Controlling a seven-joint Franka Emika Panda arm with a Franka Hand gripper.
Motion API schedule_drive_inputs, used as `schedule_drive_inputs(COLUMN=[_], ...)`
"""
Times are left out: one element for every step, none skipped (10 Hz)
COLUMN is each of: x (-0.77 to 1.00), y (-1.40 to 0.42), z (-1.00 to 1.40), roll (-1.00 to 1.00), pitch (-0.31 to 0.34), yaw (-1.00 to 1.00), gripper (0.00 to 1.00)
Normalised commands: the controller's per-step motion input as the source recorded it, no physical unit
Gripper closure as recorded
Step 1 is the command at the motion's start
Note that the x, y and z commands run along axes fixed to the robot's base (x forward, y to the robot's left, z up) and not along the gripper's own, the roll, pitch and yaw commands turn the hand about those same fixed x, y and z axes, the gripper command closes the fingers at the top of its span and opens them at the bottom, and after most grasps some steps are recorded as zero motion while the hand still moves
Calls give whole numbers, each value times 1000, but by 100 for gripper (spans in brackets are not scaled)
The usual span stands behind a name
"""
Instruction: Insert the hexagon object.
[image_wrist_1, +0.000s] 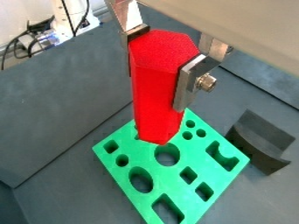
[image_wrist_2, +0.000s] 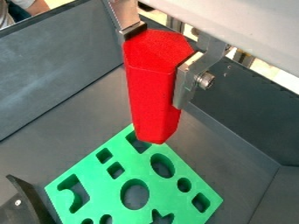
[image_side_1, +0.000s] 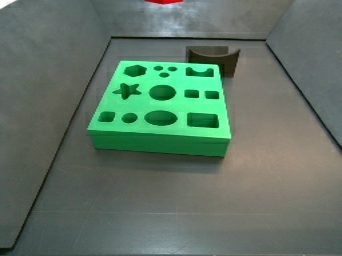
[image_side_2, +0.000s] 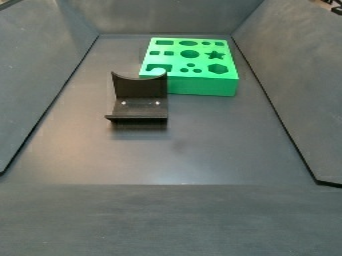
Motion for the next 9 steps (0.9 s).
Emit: schedule_drive_inputs(x=[-574, -574, -574, -574, -571, -566, -349, 343, 377], y=[851, 851, 851, 851, 849, 840, 717, 586, 443], z=[-1000, -1000, -1000, -1000, -1000, -1000, -1000, -954, -726], roll=[36, 33, 31, 31, 23, 13, 0, -66, -113], pitch=[-3, -3, -1, -1, 0, 0, 0, 76, 16], yaw=[-89, -89, -89, -89, -103, -120, -280, -226, -114], gripper=[100, 100, 100, 100, 100, 100, 100, 100, 100])
